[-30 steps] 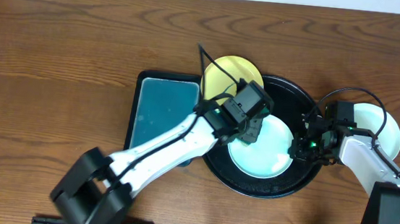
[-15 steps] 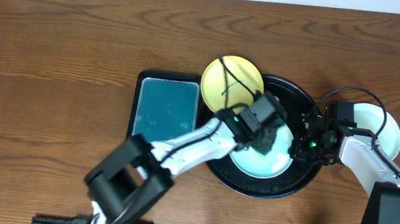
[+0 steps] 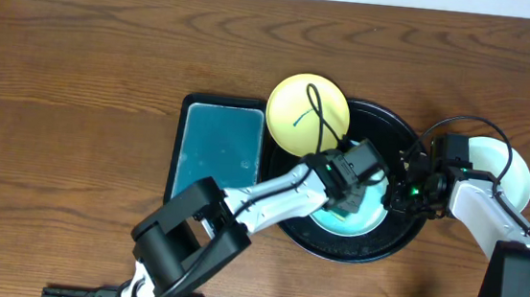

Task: Clean dirty plates on tray and stack at the side
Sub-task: 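Scrub the tilted pale green plate with the sponge in the left gripper, then return the sponge to the basin with the left gripper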

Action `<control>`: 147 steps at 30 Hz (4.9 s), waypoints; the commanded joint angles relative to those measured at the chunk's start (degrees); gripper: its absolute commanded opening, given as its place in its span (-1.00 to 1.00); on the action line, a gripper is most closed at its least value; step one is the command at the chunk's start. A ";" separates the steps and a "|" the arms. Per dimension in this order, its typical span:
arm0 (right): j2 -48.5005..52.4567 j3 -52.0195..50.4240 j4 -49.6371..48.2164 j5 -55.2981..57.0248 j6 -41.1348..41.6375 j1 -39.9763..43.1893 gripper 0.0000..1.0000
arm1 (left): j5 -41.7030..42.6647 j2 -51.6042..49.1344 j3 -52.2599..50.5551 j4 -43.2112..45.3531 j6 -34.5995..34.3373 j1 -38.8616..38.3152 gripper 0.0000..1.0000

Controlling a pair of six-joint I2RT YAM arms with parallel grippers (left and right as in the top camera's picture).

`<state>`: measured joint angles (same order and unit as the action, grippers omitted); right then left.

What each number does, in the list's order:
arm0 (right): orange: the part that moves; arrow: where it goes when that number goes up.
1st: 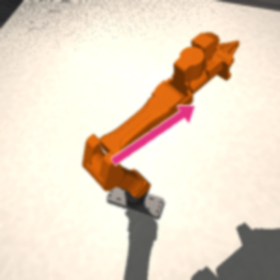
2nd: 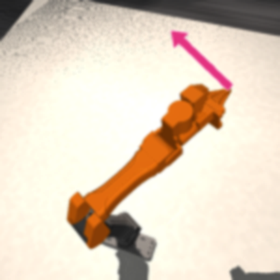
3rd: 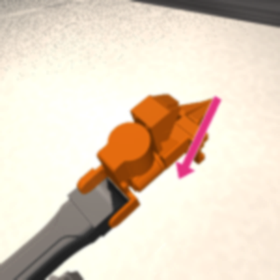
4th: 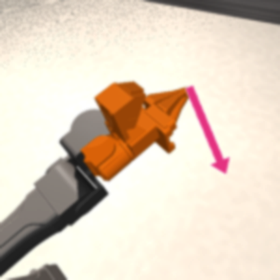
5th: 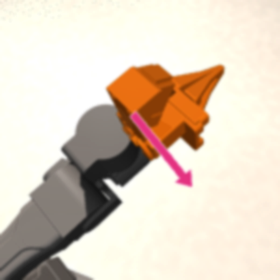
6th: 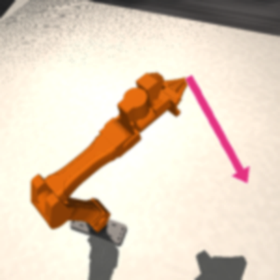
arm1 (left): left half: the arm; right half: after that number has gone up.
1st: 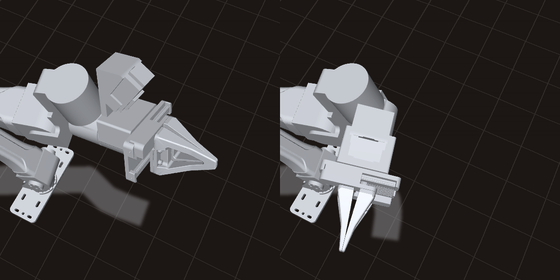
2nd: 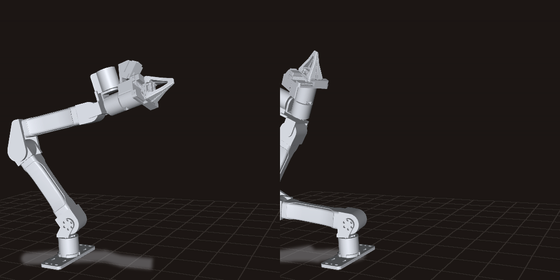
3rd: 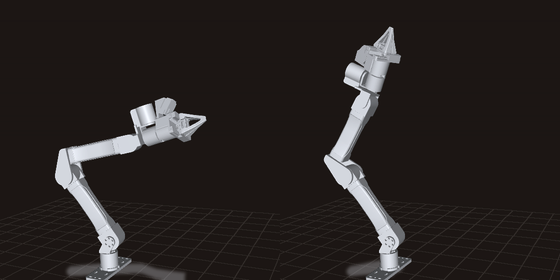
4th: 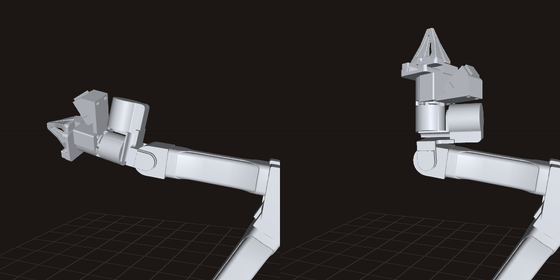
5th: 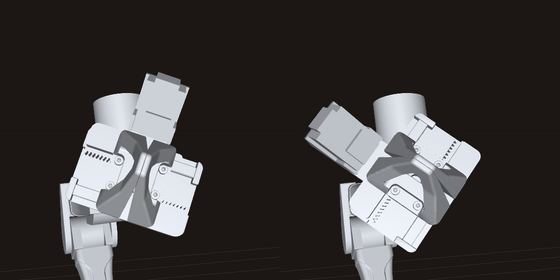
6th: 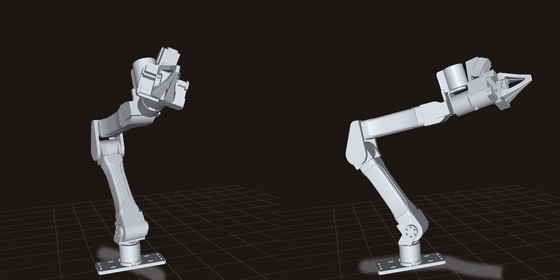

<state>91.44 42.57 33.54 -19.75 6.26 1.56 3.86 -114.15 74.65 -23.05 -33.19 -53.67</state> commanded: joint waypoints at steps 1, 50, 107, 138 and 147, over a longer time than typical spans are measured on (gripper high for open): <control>1.49 -1.18 0.02 1.49 -1.20 -1.46 -0.98 | -8.13 -2.05 -2.10 -4.63 -3.67 5.86 -0.85; 1.49 -1.18 -0.70 1.49 -1.20 -1.46 -0.97 | 8.81 10.84 -5.22 4.68 -1.70 6.75 -0.85; 1.49 -1.18 -0.59 1.49 -1.20 -1.46 -0.96 | -10.16 20.61 -5.57 -23.47 6.03 25.24 -0.85; 0.24 -0.98 0.35 1.55 -1.20 -3.58 -0.98 | -5.62 20.48 -24.85 -6.29 11.10 32.09 0.05; -13.00 -0.87 1.57 8.74 -0.74 -3.61 -0.98 | -5.60 20.26 -24.85 -3.15 11.08 32.06 0.06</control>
<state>84.55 41.85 35.18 -15.05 6.00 -1.45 -1.67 -93.58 50.22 -26.59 -22.44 -21.80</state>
